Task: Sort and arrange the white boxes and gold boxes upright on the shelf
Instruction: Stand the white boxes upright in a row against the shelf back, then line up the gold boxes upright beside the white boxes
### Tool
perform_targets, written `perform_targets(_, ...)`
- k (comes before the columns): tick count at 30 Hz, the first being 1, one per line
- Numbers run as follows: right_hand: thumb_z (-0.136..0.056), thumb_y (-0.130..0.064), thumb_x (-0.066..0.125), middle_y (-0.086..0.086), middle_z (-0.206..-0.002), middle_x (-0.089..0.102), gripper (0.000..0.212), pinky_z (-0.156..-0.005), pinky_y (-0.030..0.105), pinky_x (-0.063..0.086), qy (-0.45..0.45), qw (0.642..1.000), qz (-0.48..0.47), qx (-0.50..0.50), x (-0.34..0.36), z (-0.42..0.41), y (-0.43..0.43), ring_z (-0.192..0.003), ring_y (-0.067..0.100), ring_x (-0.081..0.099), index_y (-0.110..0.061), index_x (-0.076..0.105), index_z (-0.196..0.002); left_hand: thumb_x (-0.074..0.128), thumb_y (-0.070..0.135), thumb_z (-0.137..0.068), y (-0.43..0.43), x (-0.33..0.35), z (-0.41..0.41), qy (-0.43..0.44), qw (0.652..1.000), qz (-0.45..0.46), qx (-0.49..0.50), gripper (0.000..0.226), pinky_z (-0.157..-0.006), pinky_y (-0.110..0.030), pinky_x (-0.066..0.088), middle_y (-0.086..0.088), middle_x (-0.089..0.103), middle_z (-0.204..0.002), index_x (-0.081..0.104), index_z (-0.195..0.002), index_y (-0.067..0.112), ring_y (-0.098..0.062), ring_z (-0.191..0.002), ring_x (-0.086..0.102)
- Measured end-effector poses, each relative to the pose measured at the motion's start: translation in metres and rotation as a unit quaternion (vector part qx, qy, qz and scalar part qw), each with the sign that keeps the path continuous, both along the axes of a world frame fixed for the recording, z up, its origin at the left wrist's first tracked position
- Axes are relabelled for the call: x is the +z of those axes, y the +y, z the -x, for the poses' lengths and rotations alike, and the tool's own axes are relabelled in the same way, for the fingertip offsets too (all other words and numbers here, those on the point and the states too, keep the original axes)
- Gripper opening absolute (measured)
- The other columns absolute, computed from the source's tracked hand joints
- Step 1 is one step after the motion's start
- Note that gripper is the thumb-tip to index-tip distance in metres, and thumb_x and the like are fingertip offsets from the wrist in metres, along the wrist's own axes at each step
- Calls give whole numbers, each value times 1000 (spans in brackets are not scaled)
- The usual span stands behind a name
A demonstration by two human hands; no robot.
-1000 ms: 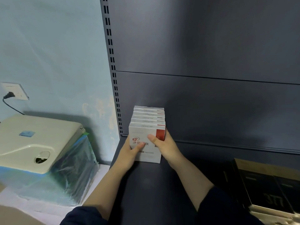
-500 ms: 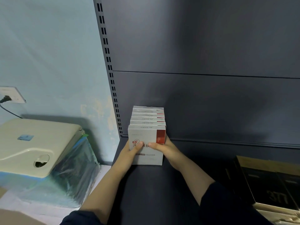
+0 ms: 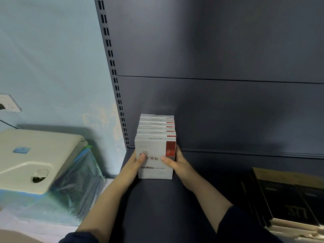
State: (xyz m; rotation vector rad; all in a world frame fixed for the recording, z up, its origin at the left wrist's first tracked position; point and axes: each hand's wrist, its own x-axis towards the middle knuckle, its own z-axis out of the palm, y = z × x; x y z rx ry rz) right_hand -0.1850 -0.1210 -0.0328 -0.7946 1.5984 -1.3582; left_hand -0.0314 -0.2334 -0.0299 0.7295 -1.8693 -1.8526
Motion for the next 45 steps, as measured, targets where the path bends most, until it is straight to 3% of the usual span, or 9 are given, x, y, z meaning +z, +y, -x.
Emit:
perform_targets(5, -86, -40, 66, -10, -127, 64, 64, -88, 25, 52, -34, 999, 29, -3, -1, -9, 2, -111, 6, 64, -35, 36, -142, 40, 55, -87, 8, 7, 3, -10, 999, -32, 2, 53, -89, -16, 45, 14, 63, -126, 45, -136, 34, 4, -112, 60)
perform_targets(9, -78, -45, 68, -7, -127, 64, 72, -88, 27, 53, -50, 998, 35, 0, 0, -10, 3, -111, 9, 65, -35, 35, -142, 39, 59, -88, 6, 7, 0, -24, 1000, -19, -3, 57, -103, -27, 41, 15, 61, -131, 41, -140, 35, 0, -119, 57)
perform_targets(17, -89, -40, 63, -10, -127, 60, 60, -86, 24, 53, -28, 999, 13, 8, 9, -14, 5, -112, 6, 62, -39, 30, -140, 44, 70, -81, 8, 14, -3, -34, 999, -33, -8, 56, -96, -26, 46, 12, 69, -119, 52, -126, 37, -3, -108, 64)
perform_targets(24, -68, -54, 77, -3, -154, 37, 126, -118, 47, 26, -16, 998, -57, -11, 19, -9, 14, -139, 19, 38, -33, -13, -152, 52, 51, -93, 6, 19, -15, -1, 1000, -13, 19, 53, -113, -50, 30, 4, 48, -147, 39, -142, 36, -17, -136, 44)
perform_targets(27, -78, -33, 77, 0, -163, 12, 119, -120, 46, 17, -29, 998, -46, -40, 27, -2, 23, -148, 23, 17, -28, -16, -152, 46, 24, -100, 13, 51, -17, 41, 986, 51, 151, 38, -103, -16, 34, 25, 51, -138, 44, -135, 37, 9, -121, 44)
perform_targets(30, -81, -16, 75, -1, -163, 7, 111, -120, 41, 18, -41, 995, -17, -92, 45, 5, 32, -148, 21, 15, -25, -7, -154, 49, 12, -98, 12, 89, -16, 76, 965, 115, 222, 44, -94, -6, 40, 6, 56, -135, 43, -140, 21, -4, -121, 50)
perform_targets(34, -90, -13, 63, 1, -155, 33, 78, -114, 39, 34, -45, 979, 7, -197, 80, 9, 46, -137, 19, 39, -19, 19, -154, 54, 22, -94, 24, 137, -5, 119, 960, 149, 208, 32, -104, -31, 43, 11, 72, -109, 54, -125, 29, -5, -112, 61)
perform_targets(41, -93, -10, 56, 6, -123, 61, 31, -99, 35, 49, -44, 965, 12, -260, 122, 4, 98, -109, 19, 61, -13, 58, -123, 51, 14, -92, 96, 150, 45, 203, 974, 83, 48, 23, -82, -23, 53, -5, 74, -92, 60, -111, 24, -17, -92, 68)
perform_targets(45, -90, -12, 59, 4, -110, 62, 23, -100, 38, 47, -12, 962, 12, -271, 124, 17, 143, -108, 21, 61, -14, 60, -113, 48, 7, -95, 153, 105, 86, 138, 990, 28, -26, 23, -76, -24, 56, -4, 74, -87, 61, -107, 22, -14, -83, 67)
